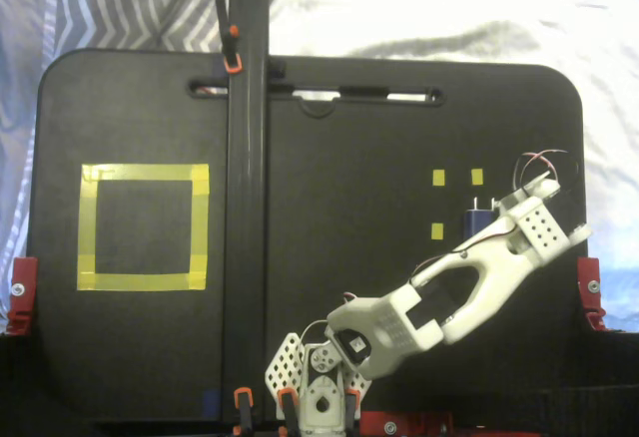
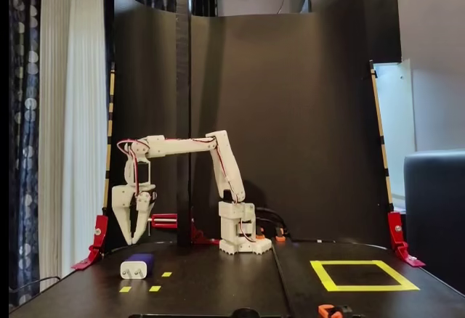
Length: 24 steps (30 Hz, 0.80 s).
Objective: Grasp a block and put it in the designated area.
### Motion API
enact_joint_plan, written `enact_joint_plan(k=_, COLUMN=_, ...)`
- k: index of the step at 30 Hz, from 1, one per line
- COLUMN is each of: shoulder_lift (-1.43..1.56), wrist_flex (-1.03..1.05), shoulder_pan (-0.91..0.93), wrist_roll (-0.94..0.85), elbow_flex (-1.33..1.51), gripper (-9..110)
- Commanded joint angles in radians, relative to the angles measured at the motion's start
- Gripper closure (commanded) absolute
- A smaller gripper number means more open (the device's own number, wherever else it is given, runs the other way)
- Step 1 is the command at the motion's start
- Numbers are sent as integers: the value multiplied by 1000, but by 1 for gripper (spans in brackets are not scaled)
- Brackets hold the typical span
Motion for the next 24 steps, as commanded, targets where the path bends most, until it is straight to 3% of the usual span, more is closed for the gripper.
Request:
enact_joint_plan(k=1, shoulder_lift=0, wrist_flex=-18, shoulder_pan=-9, wrist_roll=9, elbow_flex=-38, gripper=92)
enact_joint_plan(k=4, shoulder_lift=-5, wrist_flex=-34, shoulder_pan=-12, wrist_roll=9, elbow_flex=-38, gripper=77)
enact_joint_plan(k=10, shoulder_lift=-2, wrist_flex=-61, shoulder_pan=-12, wrist_roll=9, elbow_flex=-38, gripper=61)
enact_joint_plan(k=24, shoulder_lift=-21, wrist_flex=-80, shoulder_pan=18, wrist_roll=9, elbow_flex=-37, gripper=59)
